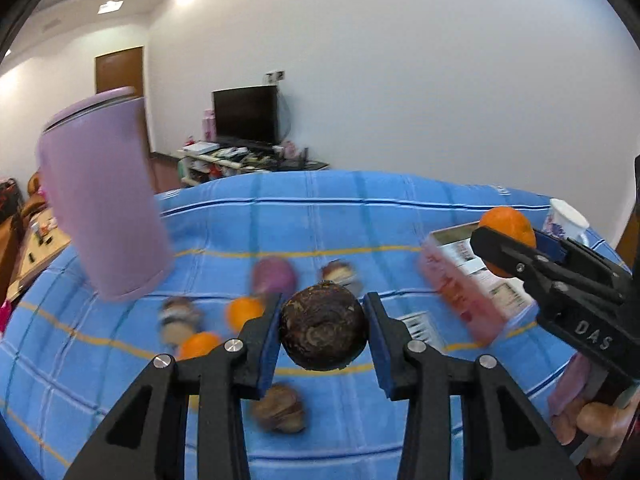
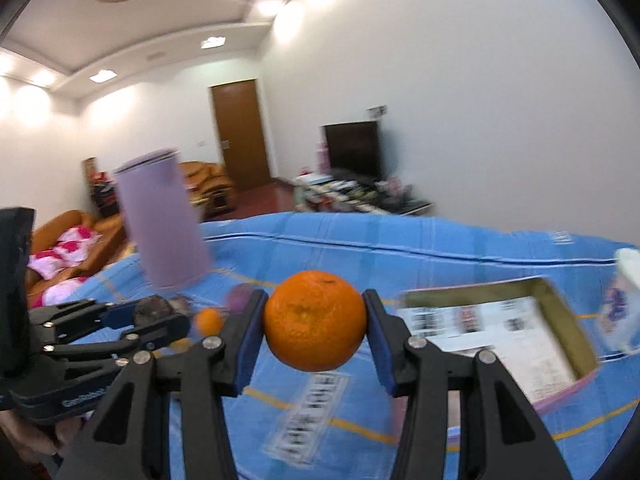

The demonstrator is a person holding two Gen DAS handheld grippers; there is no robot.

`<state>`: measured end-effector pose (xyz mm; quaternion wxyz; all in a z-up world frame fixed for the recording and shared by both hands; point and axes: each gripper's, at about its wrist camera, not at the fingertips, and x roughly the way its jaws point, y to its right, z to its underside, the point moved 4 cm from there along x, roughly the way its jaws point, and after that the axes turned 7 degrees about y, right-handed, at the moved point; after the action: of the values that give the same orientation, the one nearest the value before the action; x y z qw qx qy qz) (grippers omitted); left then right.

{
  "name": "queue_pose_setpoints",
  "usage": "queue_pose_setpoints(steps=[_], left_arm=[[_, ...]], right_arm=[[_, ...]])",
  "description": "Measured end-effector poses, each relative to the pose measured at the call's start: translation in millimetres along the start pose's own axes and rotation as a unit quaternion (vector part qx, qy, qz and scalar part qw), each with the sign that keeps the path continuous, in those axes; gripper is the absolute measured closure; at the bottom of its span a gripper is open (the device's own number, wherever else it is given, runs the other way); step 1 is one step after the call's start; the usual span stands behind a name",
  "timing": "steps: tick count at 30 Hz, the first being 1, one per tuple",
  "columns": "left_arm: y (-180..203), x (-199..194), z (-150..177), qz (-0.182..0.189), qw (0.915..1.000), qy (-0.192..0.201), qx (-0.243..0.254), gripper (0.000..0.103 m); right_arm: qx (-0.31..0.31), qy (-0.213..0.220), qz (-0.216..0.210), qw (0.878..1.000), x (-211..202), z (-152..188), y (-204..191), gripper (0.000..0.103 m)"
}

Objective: Organize fruits
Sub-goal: 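Carry both fruits to the pink tin and release the orange from the right tool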

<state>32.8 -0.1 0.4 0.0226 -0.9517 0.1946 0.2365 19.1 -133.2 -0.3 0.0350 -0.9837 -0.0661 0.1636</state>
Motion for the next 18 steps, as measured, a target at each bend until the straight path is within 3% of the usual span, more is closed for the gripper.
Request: queue_pose_setpoints(steps=[8,18], left_arm=[[70.8,36.9,-15.5,0.043,0.999,0.003,0.015,0.062],[144.9,78.5,-17.9,0.075,0.9963,-0.018,0.037,0.061]], right_arm=[[0.014,-0.012,0.085,0.996,-10.5,2.9,81.1,0.052],[0.034,-0.058,0.169,0.983,-6.8,14.0,147.9,0.052]])
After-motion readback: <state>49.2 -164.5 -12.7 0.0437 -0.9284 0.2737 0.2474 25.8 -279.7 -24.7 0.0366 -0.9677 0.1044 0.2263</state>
